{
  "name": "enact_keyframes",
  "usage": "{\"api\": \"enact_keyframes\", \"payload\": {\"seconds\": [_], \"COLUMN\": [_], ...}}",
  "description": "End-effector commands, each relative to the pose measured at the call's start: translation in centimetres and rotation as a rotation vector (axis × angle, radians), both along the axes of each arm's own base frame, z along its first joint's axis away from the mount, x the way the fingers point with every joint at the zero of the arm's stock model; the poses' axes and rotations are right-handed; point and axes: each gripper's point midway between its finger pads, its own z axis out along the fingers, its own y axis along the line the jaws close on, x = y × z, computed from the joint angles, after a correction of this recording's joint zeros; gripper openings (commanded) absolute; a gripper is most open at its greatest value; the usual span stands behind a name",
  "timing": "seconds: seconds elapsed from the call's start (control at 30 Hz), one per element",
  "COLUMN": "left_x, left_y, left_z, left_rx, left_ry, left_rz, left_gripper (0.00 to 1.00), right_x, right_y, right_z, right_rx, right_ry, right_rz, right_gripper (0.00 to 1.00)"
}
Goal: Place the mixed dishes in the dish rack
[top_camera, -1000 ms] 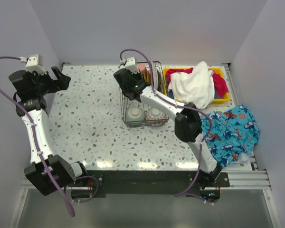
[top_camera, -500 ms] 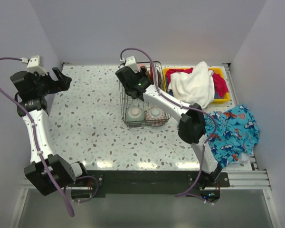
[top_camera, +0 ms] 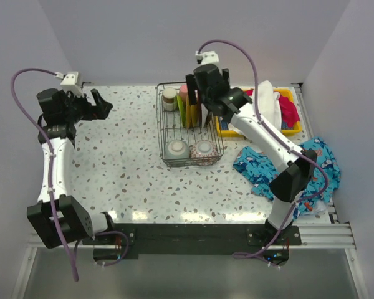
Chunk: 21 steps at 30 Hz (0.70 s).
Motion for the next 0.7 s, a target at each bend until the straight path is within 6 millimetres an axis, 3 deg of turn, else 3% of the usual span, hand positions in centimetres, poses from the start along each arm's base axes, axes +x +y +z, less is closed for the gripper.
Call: {"api": "enact_keyframes", "payload": {"seconds": [0.0,0.1,0.13,0.2,0.23,0.33,0.43,0.67], "left_x": [0.3,0.3,0.4,0.7,0.8,1.3,1.7,2.1], "left_y": [-3.1,-4.7,-4.8,-4.6,-4.7,-4.3,-4.2,-4.5], "left_z": [-1.2,-2.9,-3.2,-4.3,-4.6,-5.7,-6.2,-5.8], "left_rx": [0.094,0.081,0.077,0.072,0.072,0.084,0.093,0.074], "left_ry": [-0.048,-0.033,-0.026,-0.012,-0.006,0.017,0.028,0.016], "left_rz": [-0.070,-0.087,-0.078,-0.047,-0.047,-0.036,-0.040,-0.041], "left_gripper": [1.00,1.00,1.00,1.00,1.00,1.00,1.00,1.00], "right_x": [-0.2,-0.9,-1.5,-2.6,-3.3,-4.8,-6.1,-8.6], "right_y": [-6.5,-9.8,-10.3,-11.1,-11.6,-12.1,-13.4,-16.4], "right_z": [-4.3,-5.4,-4.6,-5.5,-4.5,-4.5,-4.3,-6.3], "right_rx": [-0.067,-0.158,-0.157,-0.176,-0.156,-0.145,-0.165,-0.168], "right_ry": [0.112,0.082,0.065,0.088,0.071,0.084,0.069,0.096], "right_rz": [-0.083,-0.175,-0.169,-0.167,-0.168,-0.141,-0.148,-0.183], "right_gripper": [0.96,0.99,0.99,0.99,0.99,0.99,0.99,0.99]}}
